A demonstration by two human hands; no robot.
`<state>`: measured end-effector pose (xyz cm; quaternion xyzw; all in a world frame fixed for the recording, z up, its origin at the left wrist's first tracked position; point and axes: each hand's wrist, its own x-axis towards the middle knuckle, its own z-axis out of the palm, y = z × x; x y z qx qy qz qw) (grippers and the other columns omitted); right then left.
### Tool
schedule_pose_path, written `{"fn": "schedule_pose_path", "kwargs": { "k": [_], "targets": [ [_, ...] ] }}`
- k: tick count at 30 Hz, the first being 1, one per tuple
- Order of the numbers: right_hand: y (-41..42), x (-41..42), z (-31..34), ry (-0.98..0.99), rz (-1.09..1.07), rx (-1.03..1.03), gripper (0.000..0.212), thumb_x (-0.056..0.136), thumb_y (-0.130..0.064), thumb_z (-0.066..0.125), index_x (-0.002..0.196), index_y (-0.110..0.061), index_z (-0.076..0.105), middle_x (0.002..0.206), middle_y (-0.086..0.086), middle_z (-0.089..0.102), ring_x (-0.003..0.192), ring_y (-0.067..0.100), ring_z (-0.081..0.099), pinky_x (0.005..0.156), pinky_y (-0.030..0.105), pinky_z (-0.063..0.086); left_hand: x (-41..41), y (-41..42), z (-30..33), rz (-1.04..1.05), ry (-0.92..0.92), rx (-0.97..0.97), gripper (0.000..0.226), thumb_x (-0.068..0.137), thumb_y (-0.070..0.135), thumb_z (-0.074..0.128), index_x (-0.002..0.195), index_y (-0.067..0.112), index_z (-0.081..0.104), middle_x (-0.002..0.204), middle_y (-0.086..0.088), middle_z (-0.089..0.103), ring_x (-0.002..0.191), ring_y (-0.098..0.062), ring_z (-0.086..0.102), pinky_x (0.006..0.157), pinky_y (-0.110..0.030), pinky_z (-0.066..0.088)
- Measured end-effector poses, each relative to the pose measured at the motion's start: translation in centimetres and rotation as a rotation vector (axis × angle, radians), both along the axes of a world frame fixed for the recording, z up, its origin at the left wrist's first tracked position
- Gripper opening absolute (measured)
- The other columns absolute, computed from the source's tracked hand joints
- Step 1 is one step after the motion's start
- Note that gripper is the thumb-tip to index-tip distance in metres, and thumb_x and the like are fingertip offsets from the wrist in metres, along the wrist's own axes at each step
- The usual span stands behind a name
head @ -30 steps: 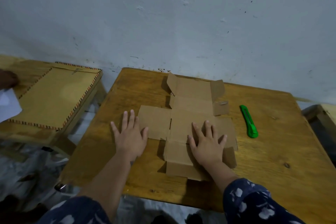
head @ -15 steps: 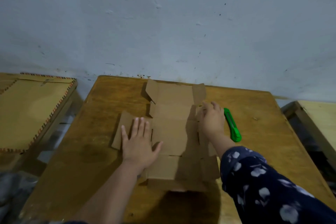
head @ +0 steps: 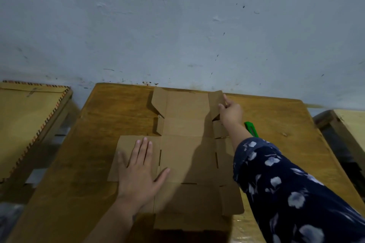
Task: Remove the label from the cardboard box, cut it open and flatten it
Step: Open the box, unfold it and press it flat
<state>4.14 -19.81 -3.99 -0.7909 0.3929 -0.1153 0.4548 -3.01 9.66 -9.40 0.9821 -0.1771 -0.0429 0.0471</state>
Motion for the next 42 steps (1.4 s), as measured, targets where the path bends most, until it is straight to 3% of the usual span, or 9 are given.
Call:
{"fn": "schedule_pose_path", "kwargs": {
  "k": [3,7,19,24,29,33,36,38,42],
  "targets": [
    [-0.4,-0.3,0.4,-0.054,-0.048,0.052,0.045,0.094,-0.013,0.054,0.136,-0.026,0.047,0.073,-0.007,0.056,0.059,0.012,0.054,0.051,0.025,0.047,0.2,-0.3,0.1,0.014,0.009,0.018,0.092,0.081,0.080,0.003,0.149,0.017,0.005,0.159,-0.001,0.002,0.147,-0.019,-0.002,0.113,-0.062,0.002],
    [-0.8,-1.3,0.8,-0.123,-0.103,0.181,0.046,0.089,-0.014,0.062,0.131,-0.029,0.053,0.093,0.004,0.066,0.088,0.031,0.068,0.076,0.050,0.057,0.1,-0.2,0.5,0.004,0.034,0.036,0.094,0.076,0.081,-0.004,0.146,0.019,-0.018,0.156,0.001,-0.021,0.143,-0.017,-0.023,0.111,-0.059,-0.012],
    [0.3,-6.8,0.5,-0.195,-0.070,0.251,0.048,0.090,-0.017,0.061,0.135,-0.027,0.048,0.127,0.011,0.059,0.096,0.025,0.067,0.082,0.045,0.057,-0.1,-0.3,1.3,-0.001,0.086,0.041,0.092,0.077,0.079,-0.004,0.141,0.017,-0.026,0.156,0.000,-0.026,0.142,-0.015,-0.026,0.114,-0.059,-0.009],
    [0.5,-6.8,1.3,-0.242,-0.091,0.234,0.048,0.091,-0.013,0.057,0.135,-0.031,0.048,0.126,0.013,0.060,0.101,0.026,0.065,0.086,0.046,0.055,0.6,-0.5,2.5,0.036,0.044,-0.161,0.099,0.078,0.081,0.008,0.141,0.016,-0.035,0.153,-0.001,-0.032,0.142,-0.016,-0.027,0.113,-0.057,-0.013],
    [0.8,-6.9,1.7,-0.286,-0.118,0.201,0.047,0.092,-0.010,0.055,0.135,-0.031,0.049,0.124,0.010,0.058,0.100,0.024,0.061,0.089,0.046,0.054,4.8,-4.6,7.8,-0.122,-0.307,-0.107,0.070,0.095,0.057,0.011,0.151,0.018,-0.007,0.159,-0.004,-0.017,0.145,-0.021,-0.019,0.114,-0.057,-0.010],
    [0.7,-6.9,0.9,-0.337,-0.111,0.212,0.048,0.092,-0.011,0.056,0.131,-0.039,0.049,0.123,0.012,0.060,0.102,0.024,0.062,0.087,0.047,0.054,8.5,-8.6,10.2,-0.311,-0.213,-0.045,0.061,0.099,0.051,0.017,0.152,0.026,0.002,0.159,-0.001,-0.016,0.145,-0.018,-0.018,0.116,-0.057,-0.004],
    [0.4,-7.2,0.5,-0.383,-0.081,0.262,0.048,0.092,-0.007,0.055,0.132,-0.034,0.050,0.103,0.016,0.064,0.077,0.018,0.060,0.078,0.040,0.056,10.6,-11.2,10.4,-0.327,-0.159,0.014,0.061,0.099,0.053,0.014,0.151,0.029,-0.006,0.159,-0.002,-0.019,0.144,-0.019,-0.022,0.115,-0.058,-0.005],
    [0.3,-7.5,0.5,-0.409,-0.059,0.294,0.047,0.092,-0.006,0.054,0.132,-0.031,0.049,0.100,0.015,0.064,0.075,0.018,0.059,0.071,0.035,0.053,11.9,-12.7,10.7,-0.347,-0.122,0.045,0.062,0.098,0.053,0.014,0.151,0.030,-0.009,0.160,-0.001,-0.016,0.144,-0.019,-0.021,0.114,-0.060,-0.006],
    [0.5,-8.4,1.0,-0.448,-0.033,0.348,0.048,0.093,-0.005,0.054,0.134,-0.028,0.046,0.100,0.012,0.067,0.077,0.015,0.060,0.063,0.024,0.050,13.4,-14.6,11.2,-0.386,-0.087,0.063,0.061,0.099,0.052,0.019,0.151,0.032,-0.003,0.153,-0.005,0.023,0.145,-0.023,0.011,0.113,-0.062,-0.007]
  ]
}}
